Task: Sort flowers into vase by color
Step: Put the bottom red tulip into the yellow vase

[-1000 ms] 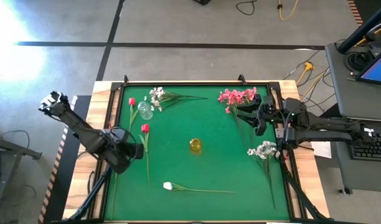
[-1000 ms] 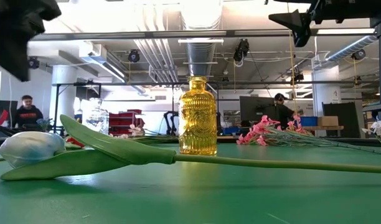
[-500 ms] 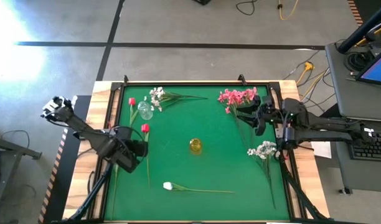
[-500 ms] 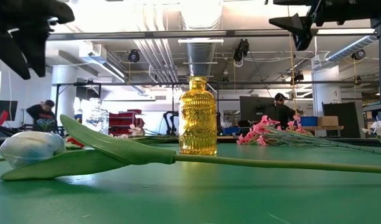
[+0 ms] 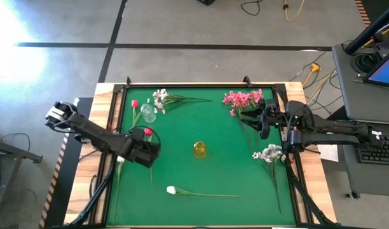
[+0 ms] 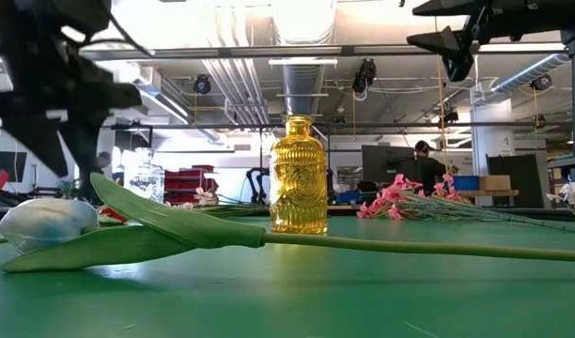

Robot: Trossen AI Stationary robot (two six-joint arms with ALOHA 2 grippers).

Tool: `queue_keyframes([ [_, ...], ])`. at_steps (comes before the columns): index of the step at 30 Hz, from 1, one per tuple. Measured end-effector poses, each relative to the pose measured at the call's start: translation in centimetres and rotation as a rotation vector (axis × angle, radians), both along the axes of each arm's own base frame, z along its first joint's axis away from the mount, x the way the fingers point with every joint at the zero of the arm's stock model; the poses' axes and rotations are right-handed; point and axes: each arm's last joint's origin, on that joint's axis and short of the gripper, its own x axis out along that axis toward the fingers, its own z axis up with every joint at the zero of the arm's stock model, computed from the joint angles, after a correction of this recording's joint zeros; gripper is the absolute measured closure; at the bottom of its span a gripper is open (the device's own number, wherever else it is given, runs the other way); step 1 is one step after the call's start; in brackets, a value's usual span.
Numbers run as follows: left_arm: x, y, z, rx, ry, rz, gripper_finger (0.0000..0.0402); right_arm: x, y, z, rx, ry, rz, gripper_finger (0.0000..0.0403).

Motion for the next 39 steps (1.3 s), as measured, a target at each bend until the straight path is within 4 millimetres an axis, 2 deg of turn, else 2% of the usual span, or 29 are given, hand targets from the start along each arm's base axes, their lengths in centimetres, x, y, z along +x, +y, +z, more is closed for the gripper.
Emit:
queue_keyframes([
  [4, 0.2, -0.1, -1.7, -0.022, -0.054, 0.006, 0.0240, 0.0, 0.0, 0.0, 0.000, 0.000, 0.000, 0.0199],
  [14, 0.3, -0.1, -4.8, -0.023, -0.055, 0.033, 0.0240, 0.0, 0.0, 0.0, 0.000, -0.001, 0.000, 0.0199],
  [22, 0.9, -0.3, -6.1, 0.020, 0.017, 0.013, 0.0246, 0.0, 0.0, 0.1, 0.005, -0.005, 0.000, 0.0199],
  [31, 2.1, -0.8, -6.1, 0.035, 0.055, -0.016, 0.0323, 0.0, 0.0, 0.1, 0.007, -0.004, 0.000, 0.0199],
  [39, 2.2, -0.9, -5.9, 0.036, 0.063, -0.030, 0.0396, 0.0, 0.0, 0.1, 0.007, -0.004, 0.000, 0.0199],
])
